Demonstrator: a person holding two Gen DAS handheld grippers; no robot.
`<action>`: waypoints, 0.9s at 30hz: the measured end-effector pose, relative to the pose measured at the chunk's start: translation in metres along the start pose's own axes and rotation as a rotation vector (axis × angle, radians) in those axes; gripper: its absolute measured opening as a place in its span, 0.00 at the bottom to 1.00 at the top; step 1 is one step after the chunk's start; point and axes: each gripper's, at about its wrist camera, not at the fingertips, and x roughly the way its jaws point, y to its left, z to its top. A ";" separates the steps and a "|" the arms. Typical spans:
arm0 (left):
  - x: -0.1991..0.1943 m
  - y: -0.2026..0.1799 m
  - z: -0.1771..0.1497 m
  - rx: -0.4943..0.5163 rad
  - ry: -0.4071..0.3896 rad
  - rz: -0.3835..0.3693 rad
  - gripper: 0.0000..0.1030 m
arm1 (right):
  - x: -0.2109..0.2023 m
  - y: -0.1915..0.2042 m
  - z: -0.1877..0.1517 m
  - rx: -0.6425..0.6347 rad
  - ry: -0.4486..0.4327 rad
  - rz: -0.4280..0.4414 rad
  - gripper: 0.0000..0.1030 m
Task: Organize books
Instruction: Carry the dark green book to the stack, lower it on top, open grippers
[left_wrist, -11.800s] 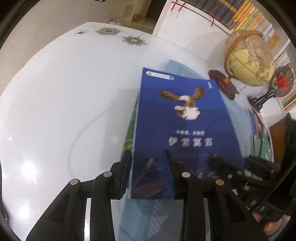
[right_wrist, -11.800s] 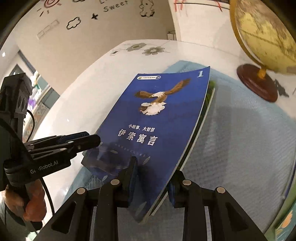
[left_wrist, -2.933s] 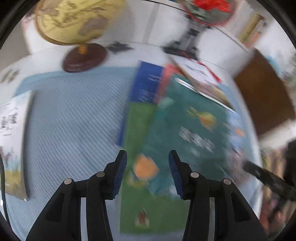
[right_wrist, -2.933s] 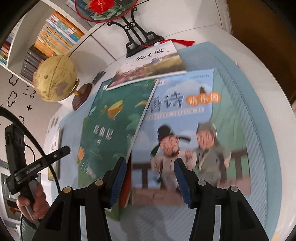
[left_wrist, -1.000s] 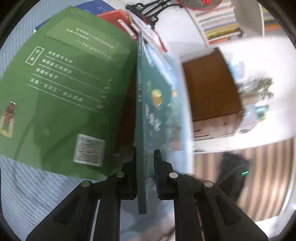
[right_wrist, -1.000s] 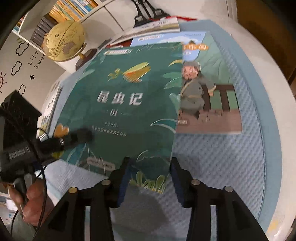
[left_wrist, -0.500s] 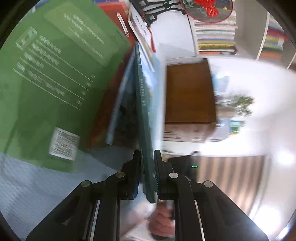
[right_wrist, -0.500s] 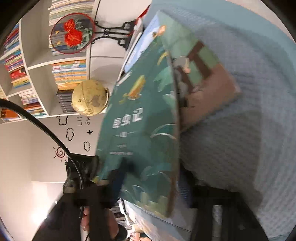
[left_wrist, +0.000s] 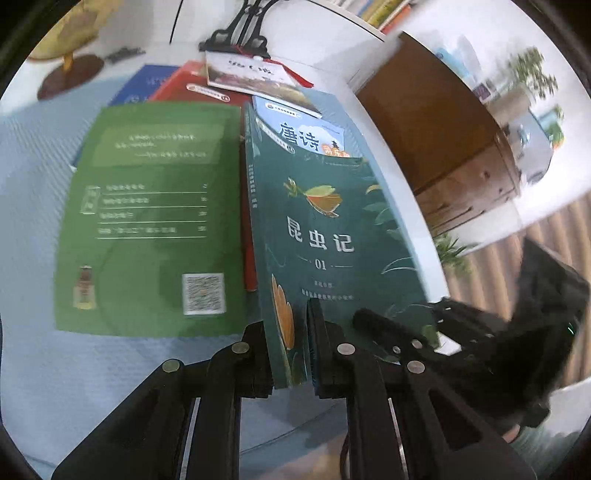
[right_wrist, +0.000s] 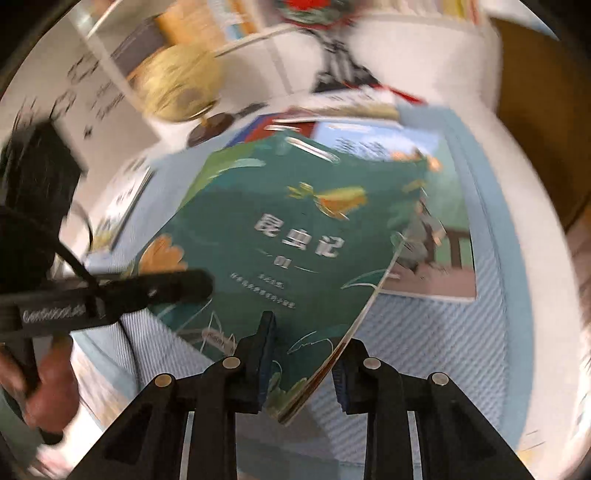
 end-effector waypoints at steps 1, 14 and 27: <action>-0.002 0.003 0.000 -0.003 0.011 -0.001 0.10 | -0.002 0.009 -0.002 -0.035 -0.005 -0.017 0.26; -0.094 0.073 -0.018 -0.088 -0.087 -0.071 0.10 | -0.013 0.123 0.017 -0.287 -0.093 -0.037 0.26; -0.218 0.221 -0.018 -0.227 -0.356 0.071 0.10 | 0.039 0.294 0.111 -0.483 -0.197 0.091 0.27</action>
